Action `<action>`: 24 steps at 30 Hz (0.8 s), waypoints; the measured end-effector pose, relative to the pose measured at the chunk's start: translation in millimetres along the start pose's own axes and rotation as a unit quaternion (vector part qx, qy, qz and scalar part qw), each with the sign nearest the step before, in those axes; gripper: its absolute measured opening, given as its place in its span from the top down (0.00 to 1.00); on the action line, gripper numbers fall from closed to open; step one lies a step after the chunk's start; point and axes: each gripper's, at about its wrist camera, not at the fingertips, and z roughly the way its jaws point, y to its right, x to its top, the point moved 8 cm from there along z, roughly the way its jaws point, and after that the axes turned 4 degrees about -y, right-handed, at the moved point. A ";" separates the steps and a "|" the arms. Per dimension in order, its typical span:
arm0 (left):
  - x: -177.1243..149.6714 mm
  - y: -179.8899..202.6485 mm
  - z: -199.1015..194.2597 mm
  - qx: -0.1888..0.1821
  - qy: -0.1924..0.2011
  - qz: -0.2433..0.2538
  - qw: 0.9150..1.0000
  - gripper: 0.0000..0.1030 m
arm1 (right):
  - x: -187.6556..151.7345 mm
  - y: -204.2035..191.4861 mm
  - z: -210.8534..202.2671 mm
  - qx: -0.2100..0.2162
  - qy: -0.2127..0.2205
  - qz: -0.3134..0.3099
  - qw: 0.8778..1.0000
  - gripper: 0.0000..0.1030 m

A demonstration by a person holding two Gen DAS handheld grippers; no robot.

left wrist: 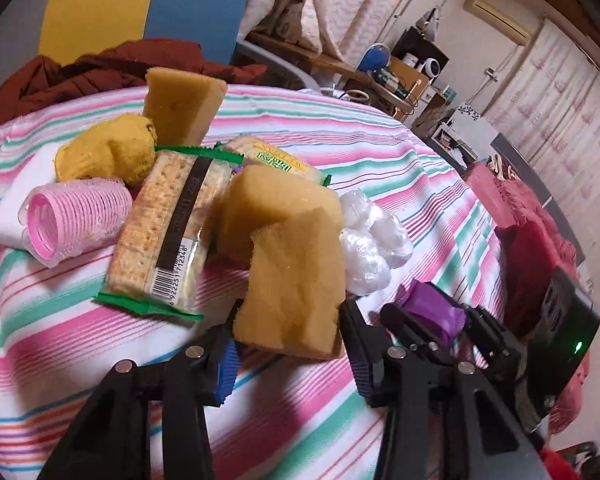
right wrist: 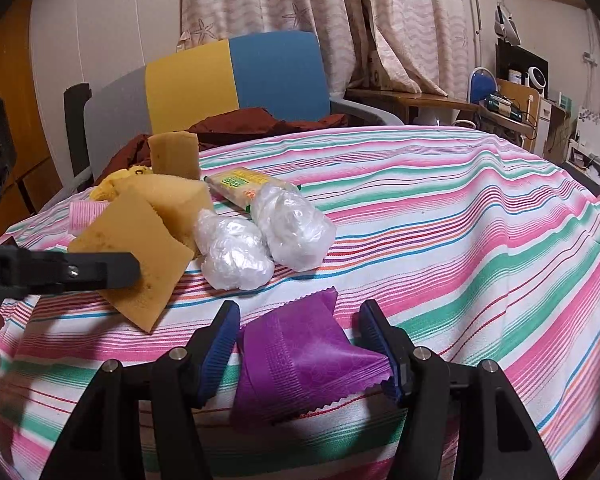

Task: Organize objects
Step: 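Grasp the purple sachet with the right tool while the left grasps a yellow sponge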

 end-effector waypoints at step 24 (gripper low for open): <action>-63.3 -18.5 -43.2 0.013 0.060 0.057 0.997 0.60 | -1.2 7.4 -7.2 -0.028 -0.005 0.017 0.999 0.58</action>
